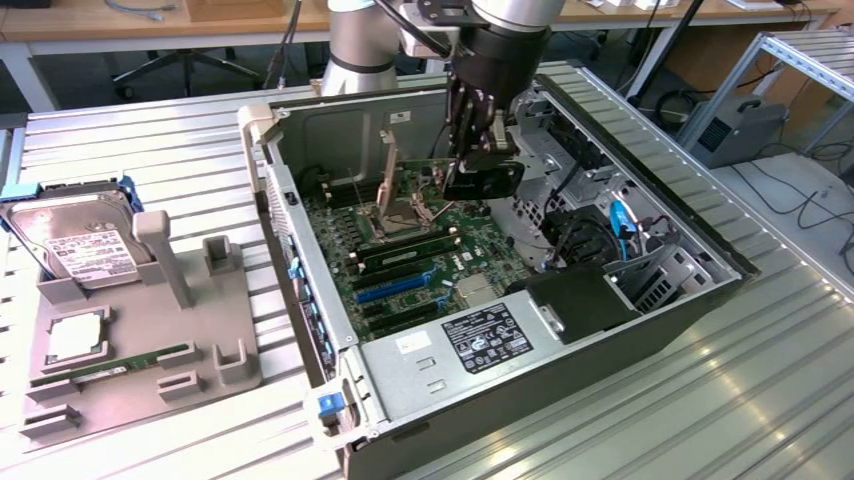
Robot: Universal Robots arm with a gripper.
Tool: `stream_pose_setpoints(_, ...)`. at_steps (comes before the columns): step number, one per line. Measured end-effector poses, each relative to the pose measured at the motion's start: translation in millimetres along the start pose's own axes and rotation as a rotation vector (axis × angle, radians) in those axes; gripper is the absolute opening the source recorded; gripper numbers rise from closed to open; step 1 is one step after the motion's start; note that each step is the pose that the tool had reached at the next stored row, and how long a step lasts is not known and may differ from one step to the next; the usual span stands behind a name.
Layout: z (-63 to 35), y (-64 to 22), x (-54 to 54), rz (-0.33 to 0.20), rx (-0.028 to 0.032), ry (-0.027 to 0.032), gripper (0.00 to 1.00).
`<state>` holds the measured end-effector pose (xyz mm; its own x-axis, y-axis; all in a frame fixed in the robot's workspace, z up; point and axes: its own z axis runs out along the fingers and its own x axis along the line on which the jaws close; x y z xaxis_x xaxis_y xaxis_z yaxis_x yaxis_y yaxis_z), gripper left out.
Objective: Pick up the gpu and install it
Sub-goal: 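Insert the gpu into the slot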
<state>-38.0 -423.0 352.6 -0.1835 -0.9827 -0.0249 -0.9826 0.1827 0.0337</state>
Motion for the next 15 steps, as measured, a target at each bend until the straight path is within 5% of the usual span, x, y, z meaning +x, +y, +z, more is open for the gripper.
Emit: stream_pose_setpoints(15, 0.3, 0.0, 0.0, -0.026, -0.0006, 0.001, 0.27)
